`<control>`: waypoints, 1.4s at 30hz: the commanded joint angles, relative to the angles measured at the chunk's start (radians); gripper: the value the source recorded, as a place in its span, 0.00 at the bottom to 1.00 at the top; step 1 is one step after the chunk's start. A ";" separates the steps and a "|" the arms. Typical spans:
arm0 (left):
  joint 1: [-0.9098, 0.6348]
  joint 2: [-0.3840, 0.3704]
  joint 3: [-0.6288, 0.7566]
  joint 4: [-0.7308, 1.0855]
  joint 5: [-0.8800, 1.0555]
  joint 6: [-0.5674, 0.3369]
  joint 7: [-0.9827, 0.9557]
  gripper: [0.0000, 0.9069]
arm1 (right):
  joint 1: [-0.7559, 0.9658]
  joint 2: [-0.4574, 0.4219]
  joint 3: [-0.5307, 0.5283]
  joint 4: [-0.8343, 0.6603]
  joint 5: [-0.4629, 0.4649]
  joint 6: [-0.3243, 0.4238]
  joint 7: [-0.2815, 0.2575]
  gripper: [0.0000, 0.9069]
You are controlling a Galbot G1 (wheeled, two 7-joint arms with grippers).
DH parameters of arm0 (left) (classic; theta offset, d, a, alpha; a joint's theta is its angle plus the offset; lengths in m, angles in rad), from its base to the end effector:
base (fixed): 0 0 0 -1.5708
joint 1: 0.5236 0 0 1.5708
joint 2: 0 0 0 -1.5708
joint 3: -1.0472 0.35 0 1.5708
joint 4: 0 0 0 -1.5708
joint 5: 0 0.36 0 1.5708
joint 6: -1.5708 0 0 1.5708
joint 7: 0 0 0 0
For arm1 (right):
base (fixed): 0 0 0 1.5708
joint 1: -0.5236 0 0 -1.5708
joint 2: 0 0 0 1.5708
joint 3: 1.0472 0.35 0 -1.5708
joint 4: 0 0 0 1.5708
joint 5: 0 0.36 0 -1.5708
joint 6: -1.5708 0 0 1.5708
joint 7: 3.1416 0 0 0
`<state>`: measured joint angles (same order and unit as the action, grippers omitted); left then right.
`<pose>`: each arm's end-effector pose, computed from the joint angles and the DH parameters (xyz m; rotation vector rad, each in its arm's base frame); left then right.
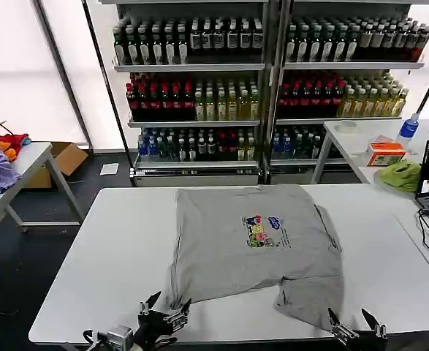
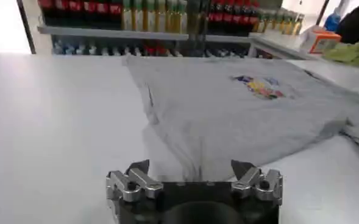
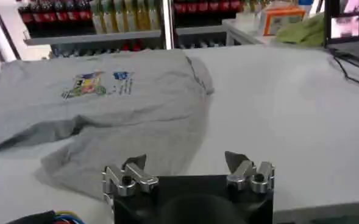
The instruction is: Fold and organize the clothes.
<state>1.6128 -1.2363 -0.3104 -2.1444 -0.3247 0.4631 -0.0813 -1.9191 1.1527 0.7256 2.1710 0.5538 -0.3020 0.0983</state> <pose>0.1600 -0.0097 -0.2994 -0.3980 -2.5685 0.0652 0.1032 -0.1140 -0.2935 -0.0185 -2.5841 -0.0929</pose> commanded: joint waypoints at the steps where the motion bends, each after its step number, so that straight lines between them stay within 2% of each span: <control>1: -0.036 -0.038 0.048 0.073 0.029 -0.027 -0.046 0.80 | 0.006 0.004 -0.051 -0.010 0.006 -0.034 0.016 0.02; 2: -0.039 -0.038 0.045 0.078 0.025 -0.030 -0.042 0.62 | 0.012 0.005 -0.058 -0.014 0.008 -0.034 0.017 0.00; 7: -0.051 -0.042 0.030 0.093 0.016 -0.042 -0.037 0.26 | 0.031 0.012 -0.079 -0.028 -0.001 -0.020 -0.009 0.00; 8: -0.052 -0.042 0.029 0.094 0.016 -0.043 -0.034 0.16 | 0.032 0.012 -0.081 -0.030 -0.003 -0.021 -0.014 0.00; 10: -0.050 -0.043 0.031 0.097 0.020 -0.046 -0.032 0.04 | 0.034 0.010 -0.084 -0.037 -0.004 -0.017 -0.014 0.00; 13: -0.035 -0.041 0.036 0.087 0.032 -0.048 -0.025 0.00 | 0.037 0.008 -0.086 -0.045 -0.004 -0.015 -0.012 0.00; 21: -0.036 -0.013 0.011 0.082 0.053 -0.058 -0.024 0.00 | 0.034 0.008 -0.087 -0.051 0.009 0.029 -0.036 0.00; 25: -0.043 -0.016 -0.026 0.068 0.049 -0.065 -0.022 0.00 | 0.019 -0.008 -0.073 -0.040 0.018 0.084 -0.086 0.00; 30: -0.030 -0.021 -0.039 0.019 0.049 -0.063 -0.018 0.00 | 0.007 -0.017 -0.071 -0.019 0.028 0.114 -0.114 0.00; 35: 0.080 -0.008 -0.086 -0.095 0.046 -0.042 -0.021 0.00 | -0.131 -0.043 -0.036 0.083 0.034 0.152 -0.142 0.00; 42: 0.263 0.055 -0.184 -0.237 0.011 0.007 -0.032 0.00 | -0.323 -0.061 -0.018 0.180 0.034 0.254 -0.225 0.00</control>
<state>1.6715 -1.2332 -0.3840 -2.1969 -0.2915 0.4307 -0.1094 -2.0710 1.1053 0.6903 2.2535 0.5867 -0.1397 -0.0577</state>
